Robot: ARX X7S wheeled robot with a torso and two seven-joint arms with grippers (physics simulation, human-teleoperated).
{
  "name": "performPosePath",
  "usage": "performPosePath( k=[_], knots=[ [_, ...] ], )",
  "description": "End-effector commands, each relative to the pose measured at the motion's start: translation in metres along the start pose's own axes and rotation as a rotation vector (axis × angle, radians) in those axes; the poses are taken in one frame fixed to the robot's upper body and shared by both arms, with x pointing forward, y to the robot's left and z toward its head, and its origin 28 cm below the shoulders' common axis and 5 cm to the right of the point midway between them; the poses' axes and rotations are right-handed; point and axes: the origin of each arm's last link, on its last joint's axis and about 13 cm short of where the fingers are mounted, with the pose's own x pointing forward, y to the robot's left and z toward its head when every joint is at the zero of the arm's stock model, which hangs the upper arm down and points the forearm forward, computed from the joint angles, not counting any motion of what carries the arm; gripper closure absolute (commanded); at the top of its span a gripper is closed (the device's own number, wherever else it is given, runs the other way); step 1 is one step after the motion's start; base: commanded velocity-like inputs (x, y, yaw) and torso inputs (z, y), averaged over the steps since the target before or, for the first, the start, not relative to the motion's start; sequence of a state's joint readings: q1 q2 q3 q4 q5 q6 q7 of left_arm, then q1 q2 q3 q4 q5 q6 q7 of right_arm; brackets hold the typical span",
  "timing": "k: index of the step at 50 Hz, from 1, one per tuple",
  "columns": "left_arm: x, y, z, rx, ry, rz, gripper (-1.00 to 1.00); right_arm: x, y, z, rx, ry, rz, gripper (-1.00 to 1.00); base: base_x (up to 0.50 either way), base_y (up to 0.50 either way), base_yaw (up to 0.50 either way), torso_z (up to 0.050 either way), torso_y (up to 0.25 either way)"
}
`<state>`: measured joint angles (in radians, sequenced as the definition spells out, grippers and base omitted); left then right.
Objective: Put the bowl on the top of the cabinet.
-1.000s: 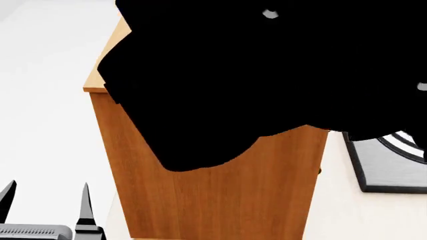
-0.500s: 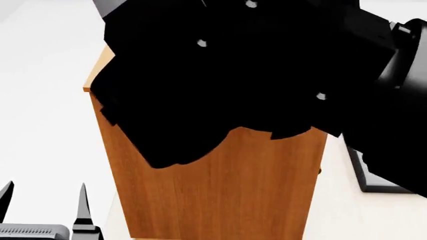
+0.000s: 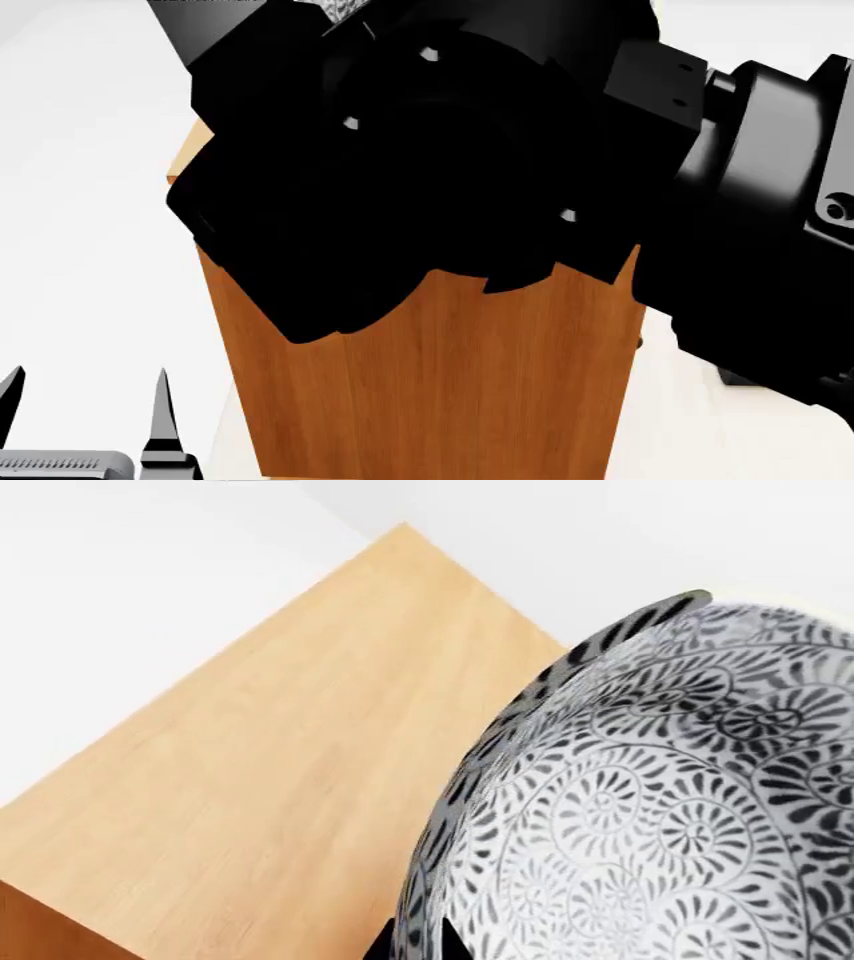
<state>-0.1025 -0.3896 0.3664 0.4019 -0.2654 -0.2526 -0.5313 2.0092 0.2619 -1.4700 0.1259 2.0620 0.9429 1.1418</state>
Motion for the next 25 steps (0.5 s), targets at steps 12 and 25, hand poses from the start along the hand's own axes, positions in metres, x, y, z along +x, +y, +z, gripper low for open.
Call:
performPosePath(
  k=[12, 25],
  knots=[
    [0.0007, 0.0008, -0.0029, -0.003, 0.006, 0.004, -1.00, -0.0035, 0.0041, -0.0050, 0.079, -0.024, 0.188, 1.00, 0.00, 0.00, 0.00, 0.000, 0.000],
    [-0.0003, 0.0010, -0.0023, -0.008, 0.006, 0.002, -1.00, 0.0000, 0.0083, -0.0080, 0.067, -0.018, 0.188, 1.00, 0.00, 0.00, 0.00, 0.000, 0.000]
  ],
)
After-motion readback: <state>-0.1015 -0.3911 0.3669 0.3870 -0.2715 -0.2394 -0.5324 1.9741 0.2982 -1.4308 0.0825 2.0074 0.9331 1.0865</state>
